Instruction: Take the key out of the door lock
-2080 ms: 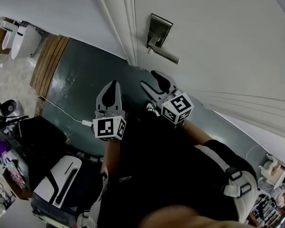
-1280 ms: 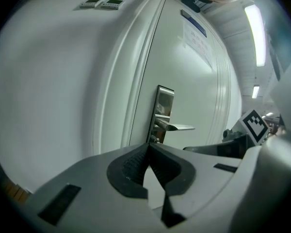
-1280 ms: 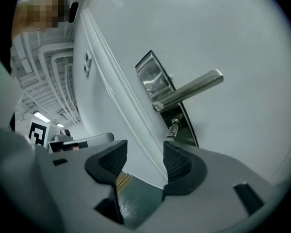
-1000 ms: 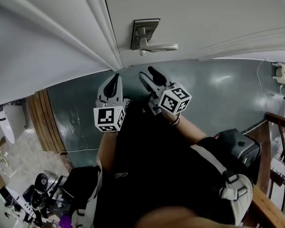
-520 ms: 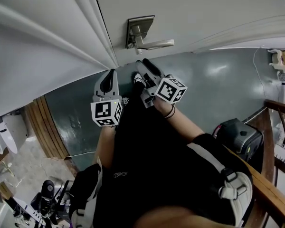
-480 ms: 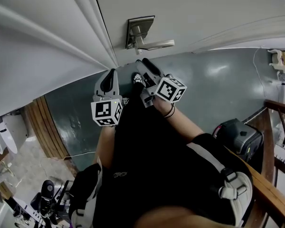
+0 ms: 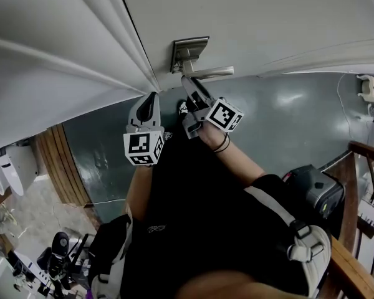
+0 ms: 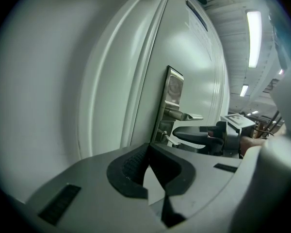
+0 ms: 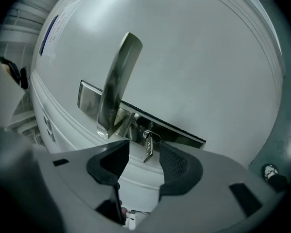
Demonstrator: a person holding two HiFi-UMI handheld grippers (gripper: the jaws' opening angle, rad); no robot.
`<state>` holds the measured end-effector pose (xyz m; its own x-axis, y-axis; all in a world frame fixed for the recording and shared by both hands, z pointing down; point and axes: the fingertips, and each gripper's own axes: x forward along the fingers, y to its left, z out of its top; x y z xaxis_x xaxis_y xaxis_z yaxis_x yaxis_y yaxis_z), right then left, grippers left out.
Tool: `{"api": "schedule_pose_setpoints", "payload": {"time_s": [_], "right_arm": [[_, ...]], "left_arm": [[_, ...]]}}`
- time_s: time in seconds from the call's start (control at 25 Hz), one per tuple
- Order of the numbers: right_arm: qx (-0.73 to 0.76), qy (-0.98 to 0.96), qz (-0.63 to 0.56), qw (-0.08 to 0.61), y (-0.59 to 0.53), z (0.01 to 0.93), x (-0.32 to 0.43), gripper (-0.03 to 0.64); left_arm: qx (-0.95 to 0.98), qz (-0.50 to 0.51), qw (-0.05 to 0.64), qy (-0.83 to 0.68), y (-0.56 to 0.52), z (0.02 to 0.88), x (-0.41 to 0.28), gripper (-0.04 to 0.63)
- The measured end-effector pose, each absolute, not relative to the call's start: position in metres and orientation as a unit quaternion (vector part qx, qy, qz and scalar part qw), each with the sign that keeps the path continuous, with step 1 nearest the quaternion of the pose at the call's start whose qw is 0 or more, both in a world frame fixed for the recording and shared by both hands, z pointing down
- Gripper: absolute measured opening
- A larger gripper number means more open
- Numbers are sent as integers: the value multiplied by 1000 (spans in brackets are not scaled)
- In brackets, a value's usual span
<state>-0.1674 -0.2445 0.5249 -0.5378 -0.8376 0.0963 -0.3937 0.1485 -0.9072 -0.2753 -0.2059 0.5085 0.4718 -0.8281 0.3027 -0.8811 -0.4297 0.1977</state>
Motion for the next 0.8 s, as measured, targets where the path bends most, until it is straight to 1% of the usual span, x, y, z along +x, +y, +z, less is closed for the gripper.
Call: {"api": "schedule_pose_setpoints", "payload": {"time_s": [0.16, 0.32, 0.44, 0.52, 0.6, 0.8], "right_arm": [[-402, 718, -508, 255, -257, 521, -171, 194], [-397, 693, -534, 278, -264, 529, -168, 168], [-390, 669, -559, 297, -266, 536, -168, 120], [-384, 657, -568, 312, -266, 537, -169, 63], [-383, 645, -573, 330, -266, 537, -169, 33], [-384, 629, -576, 353, -266, 539, -168, 31]], "left_arm": [[840, 81, 167, -511, -212, 509, -273, 23], [836, 83, 170, -515, -216, 509, -271, 23], [833, 84, 172, -519, -216, 511, -273, 23], [832, 85, 173, -521, -215, 511, -275, 23], [831, 85, 174, -521, -214, 511, -275, 23], [833, 84, 173, -518, -210, 509, -274, 23]]}}
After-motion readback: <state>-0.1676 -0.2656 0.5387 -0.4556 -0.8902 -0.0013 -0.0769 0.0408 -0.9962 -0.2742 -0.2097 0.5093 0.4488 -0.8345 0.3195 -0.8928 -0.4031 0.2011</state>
